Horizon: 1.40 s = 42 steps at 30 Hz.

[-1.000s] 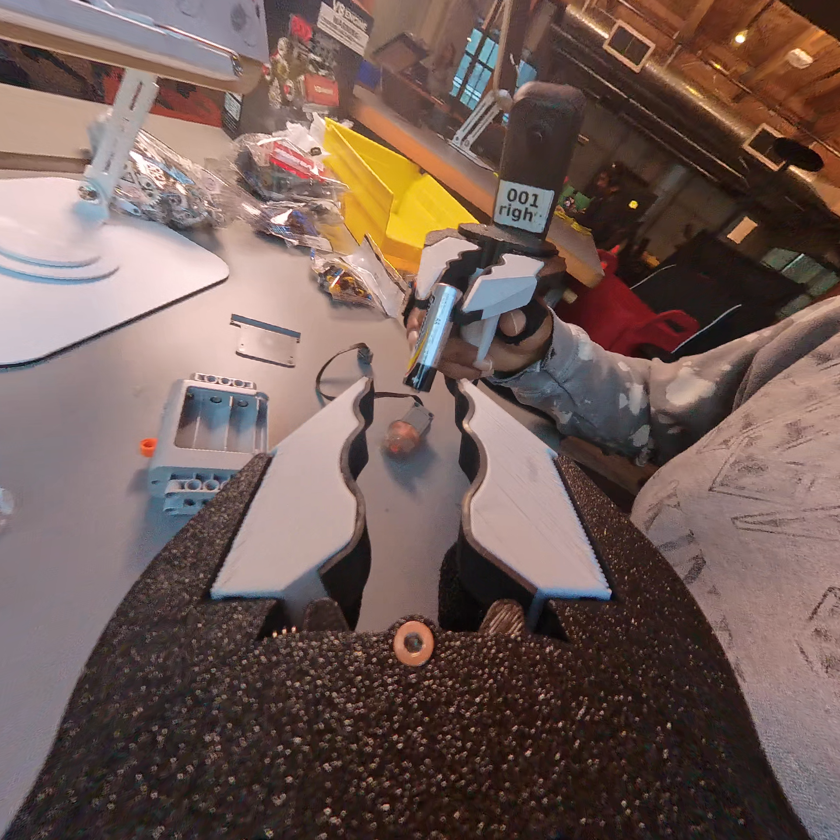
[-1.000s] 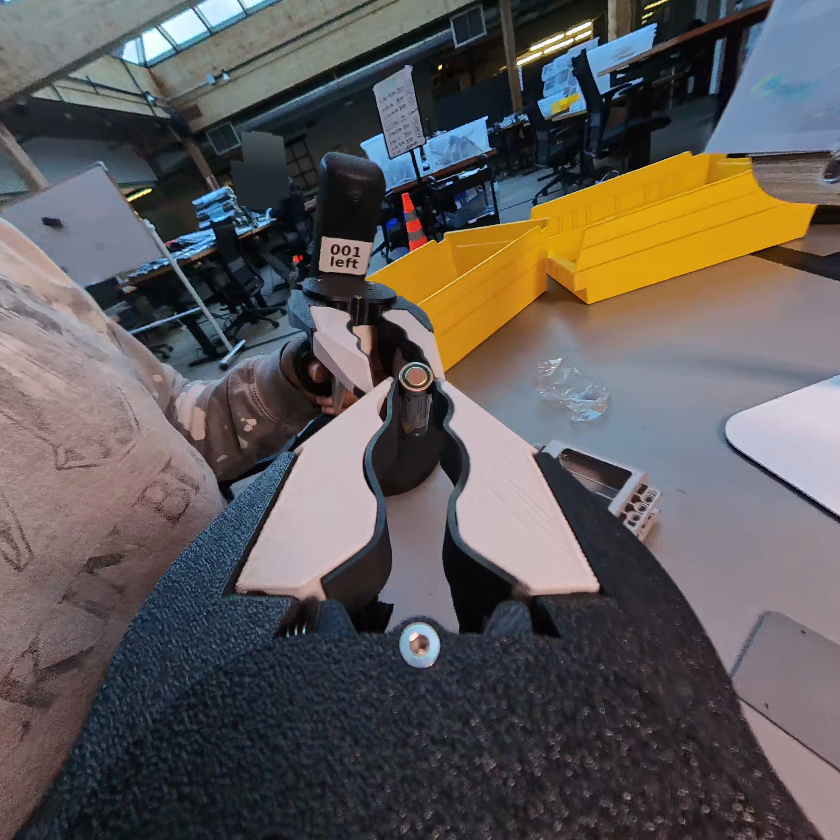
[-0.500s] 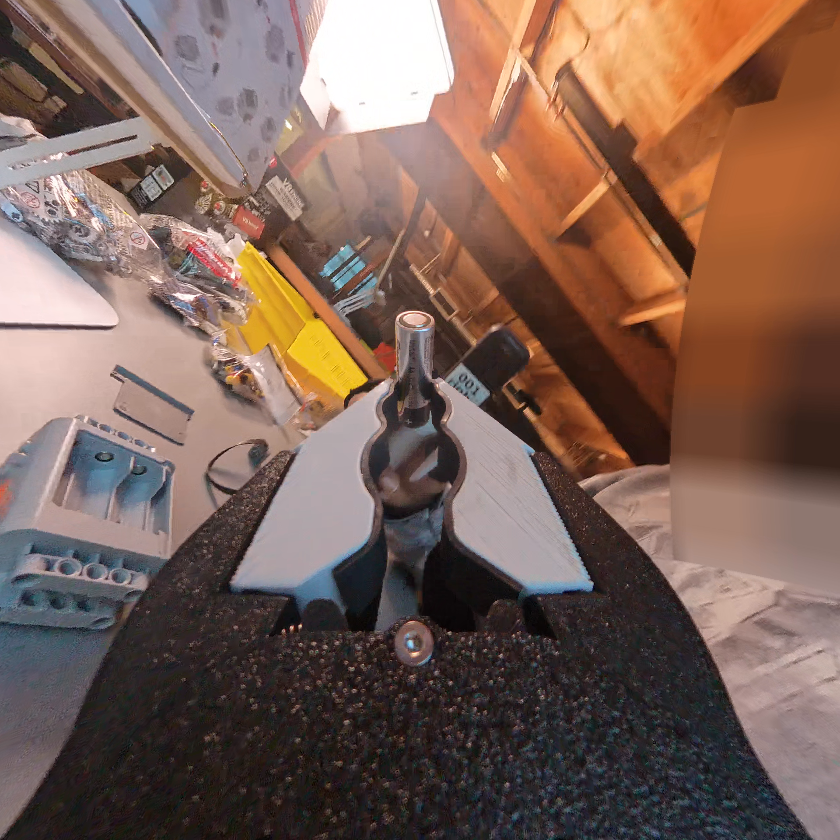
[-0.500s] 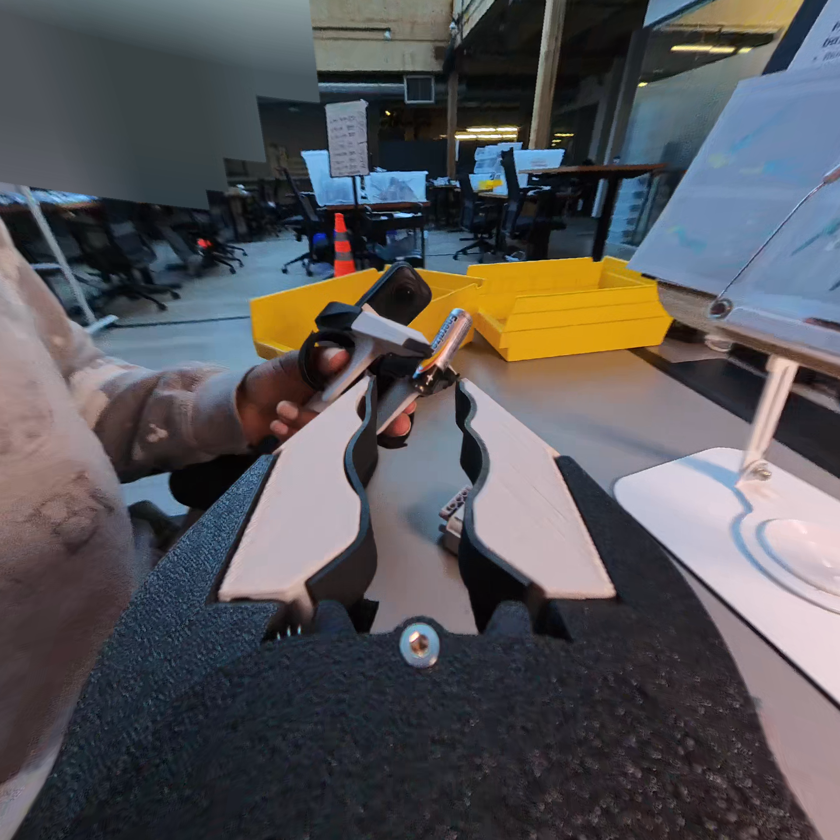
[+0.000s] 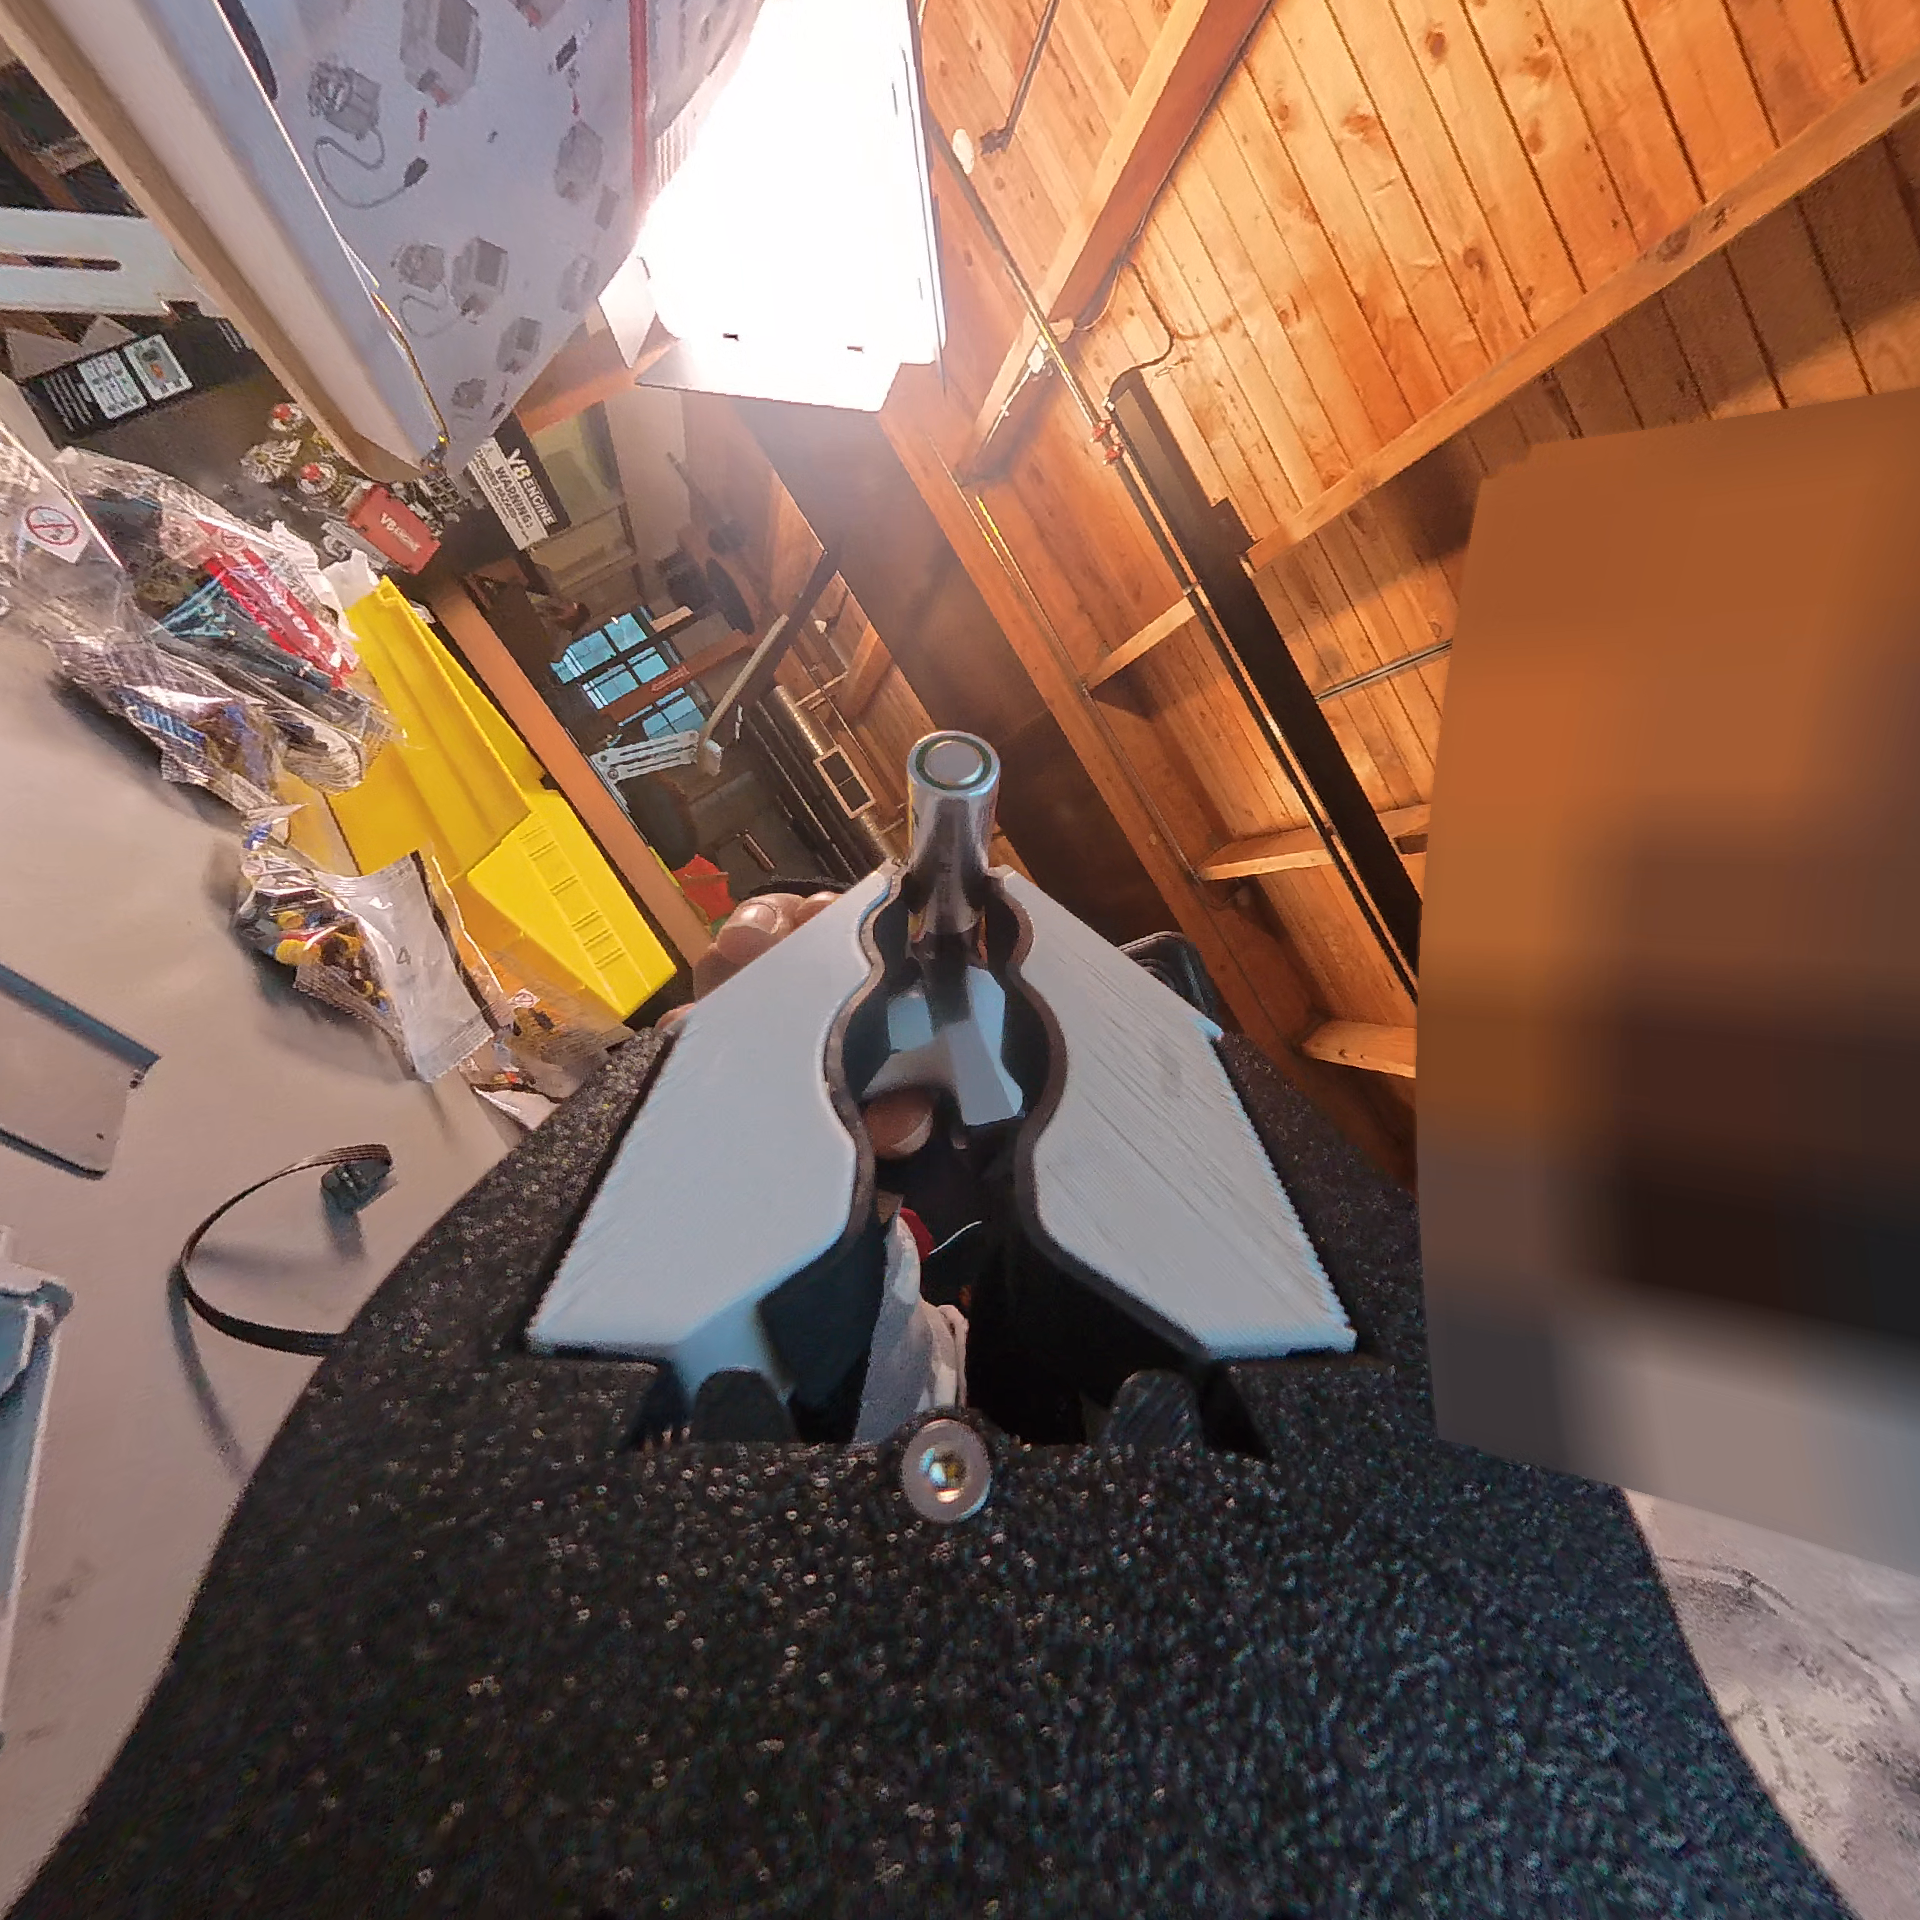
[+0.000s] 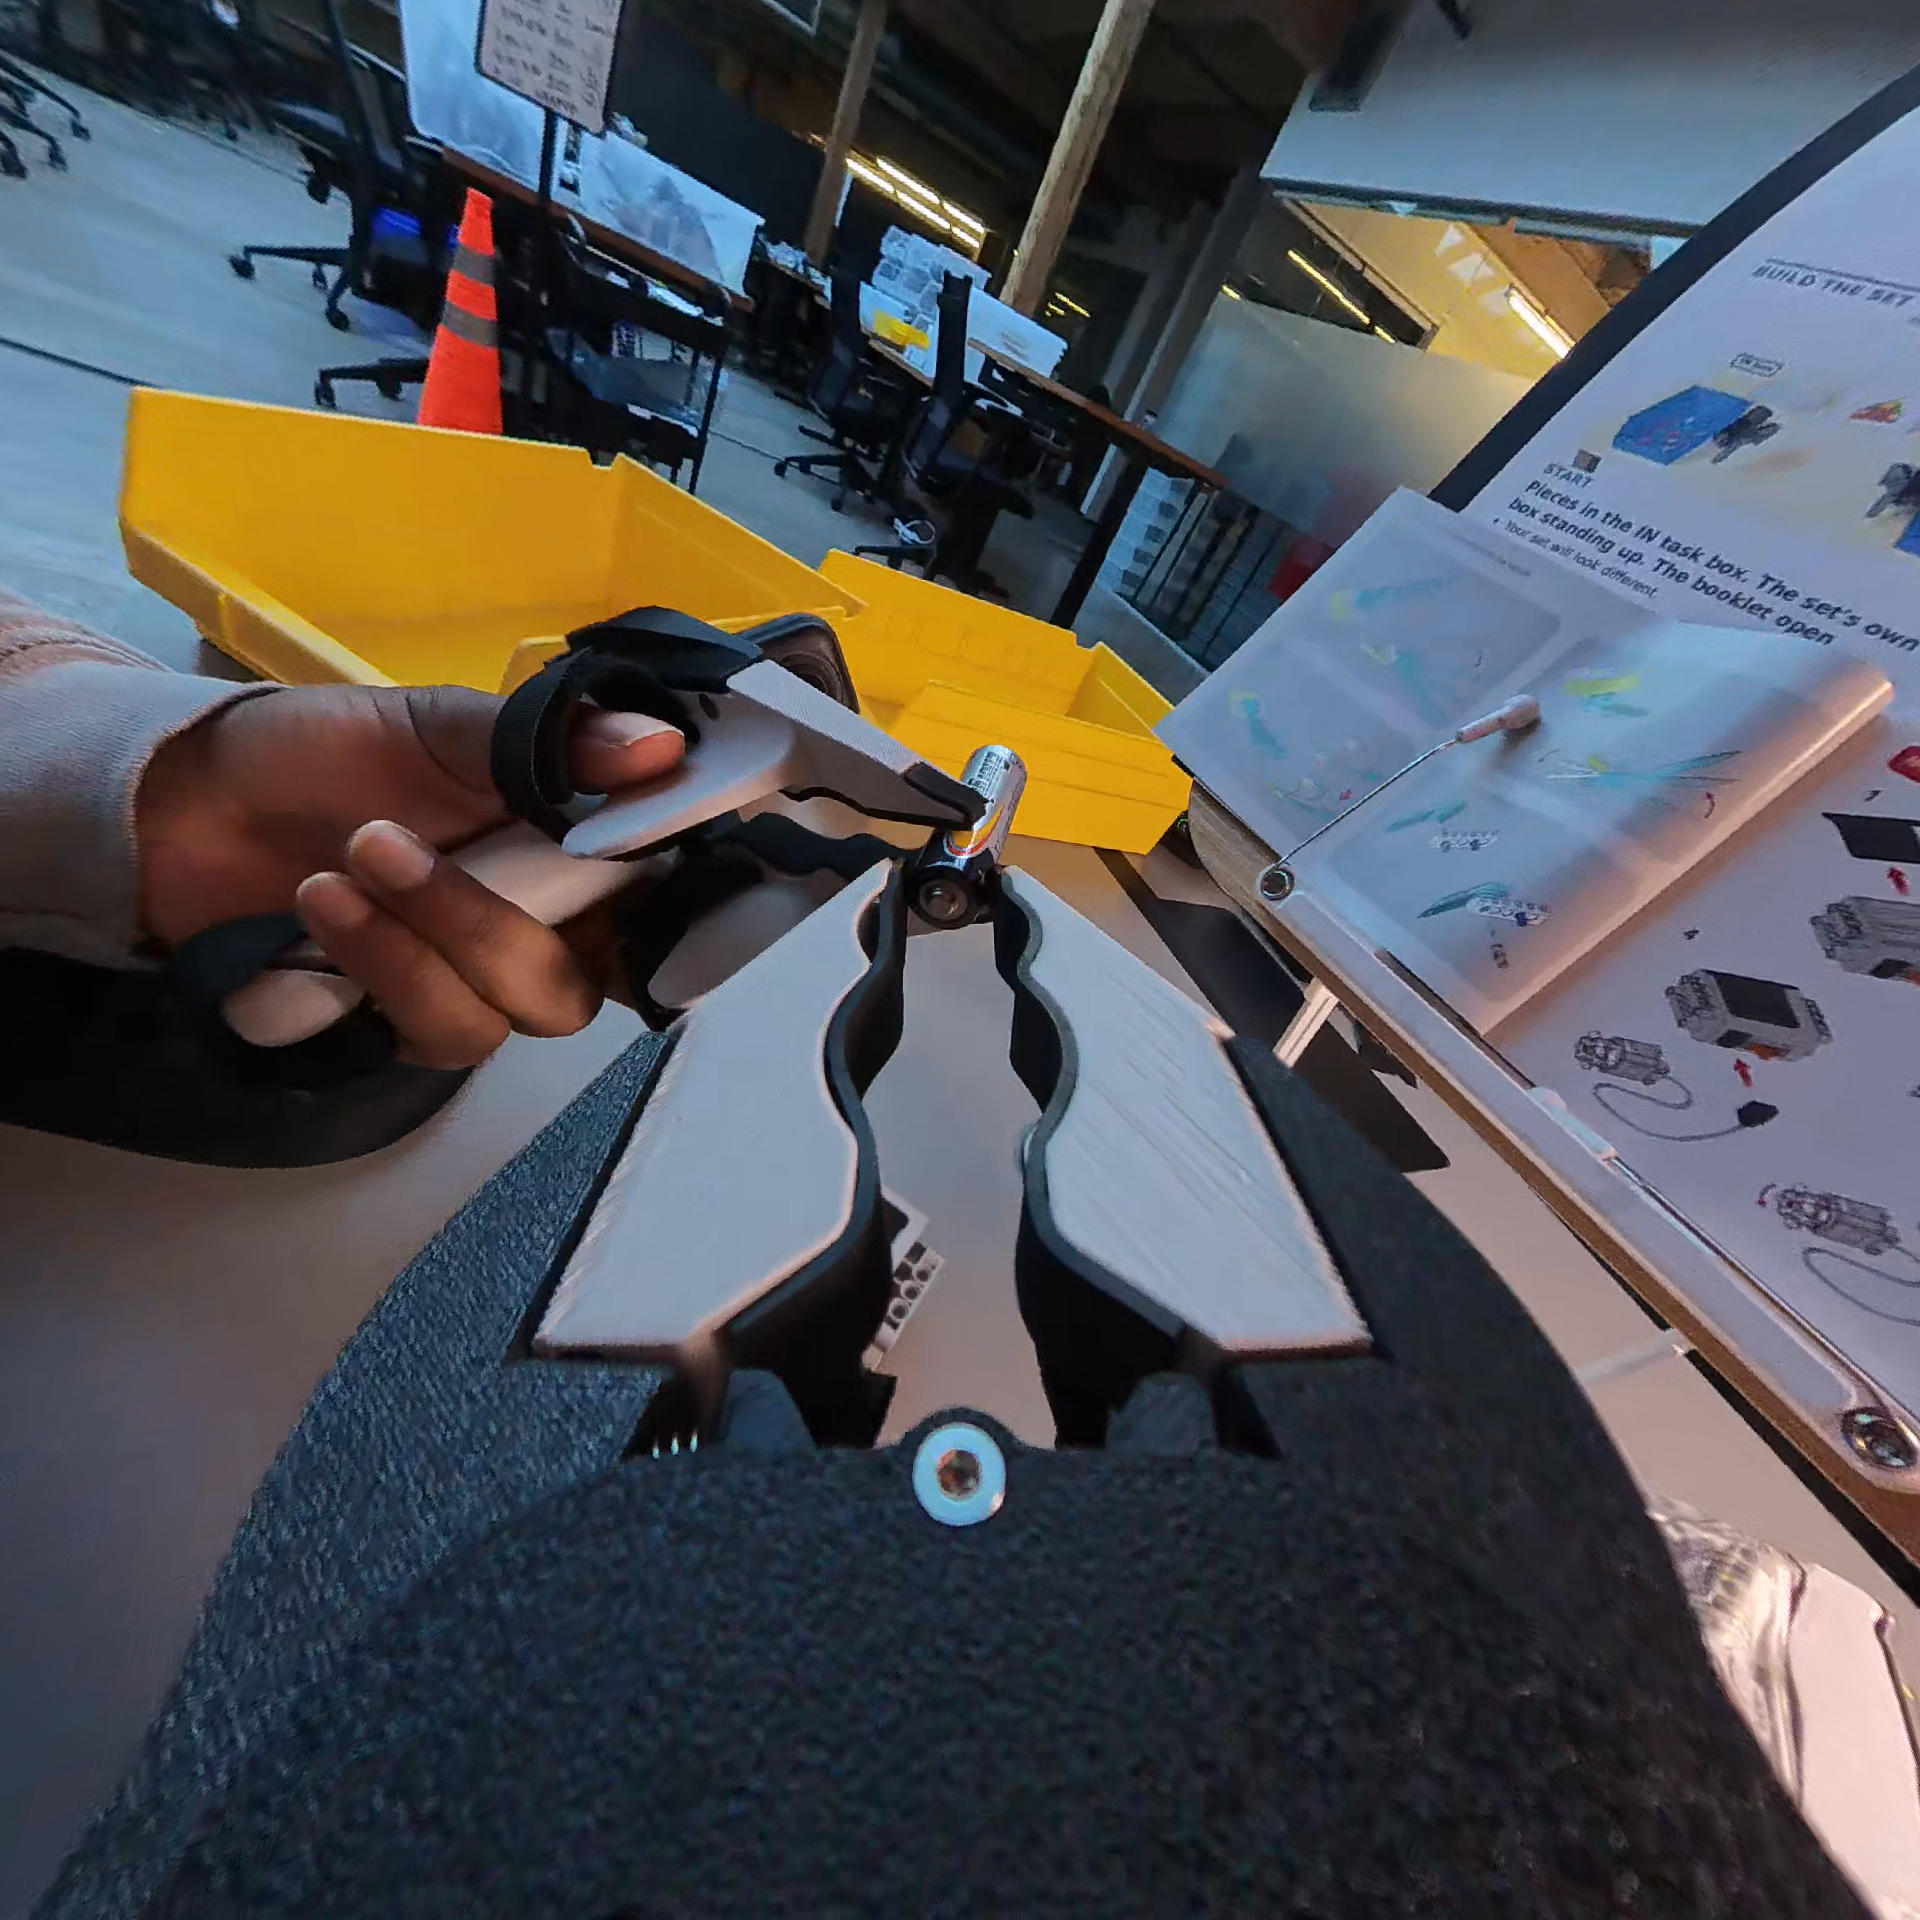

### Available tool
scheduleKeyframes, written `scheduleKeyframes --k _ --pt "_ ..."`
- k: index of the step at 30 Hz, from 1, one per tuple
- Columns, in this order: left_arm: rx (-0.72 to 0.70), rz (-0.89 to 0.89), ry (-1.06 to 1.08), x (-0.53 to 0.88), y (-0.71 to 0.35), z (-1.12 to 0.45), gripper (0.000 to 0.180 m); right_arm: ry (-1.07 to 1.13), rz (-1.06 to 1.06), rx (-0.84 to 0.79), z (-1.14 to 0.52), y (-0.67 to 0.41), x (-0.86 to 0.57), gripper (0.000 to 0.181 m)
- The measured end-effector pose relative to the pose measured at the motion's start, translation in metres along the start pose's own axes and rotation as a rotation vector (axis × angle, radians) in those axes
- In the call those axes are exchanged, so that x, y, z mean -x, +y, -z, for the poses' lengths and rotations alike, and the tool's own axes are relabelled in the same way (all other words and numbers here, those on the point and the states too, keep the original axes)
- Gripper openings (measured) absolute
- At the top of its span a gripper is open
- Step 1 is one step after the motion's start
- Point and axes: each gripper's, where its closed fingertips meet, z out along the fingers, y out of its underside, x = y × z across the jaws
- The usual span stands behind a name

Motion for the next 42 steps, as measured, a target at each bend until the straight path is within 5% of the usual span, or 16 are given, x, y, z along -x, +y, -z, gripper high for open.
scheduleKeyframes --k 5,11,18,21,30,42 --pt "0.040 -0.010 -0.009 0.003 0.005 0.004 0.011 -0.059 0.009 0.004 0.003 0.003 0.004 0.014" --pt "0.151 -0.345 -0.269 0.011 -0.009 0.040 0.023 -0.183 -0.149 0.032 0.012 0.020 -0.001 0.013" --pt "0.509 -0.656 -0.744 0.069 0.008 0.093 0.074 -0.341 -0.362 0.221 0.000 0.080 -0.002 0.013" --pt "0.644 -0.737 -0.850 0.094 0.024 0.102 0.081 -0.405 -0.460 0.290 -0.013 0.102 0.007 0.013" --pt "0.881 -0.738 -0.987 0.135 0.042 0.113 0.069 -0.568 -0.568 0.473 -0.037 0.130 0.032 0.013" --pt "0.930 -0.755 -0.979 0.141 0.040 0.118 0.060 -0.638 -0.561 0.565 -0.036 0.138 0.033 0.014"
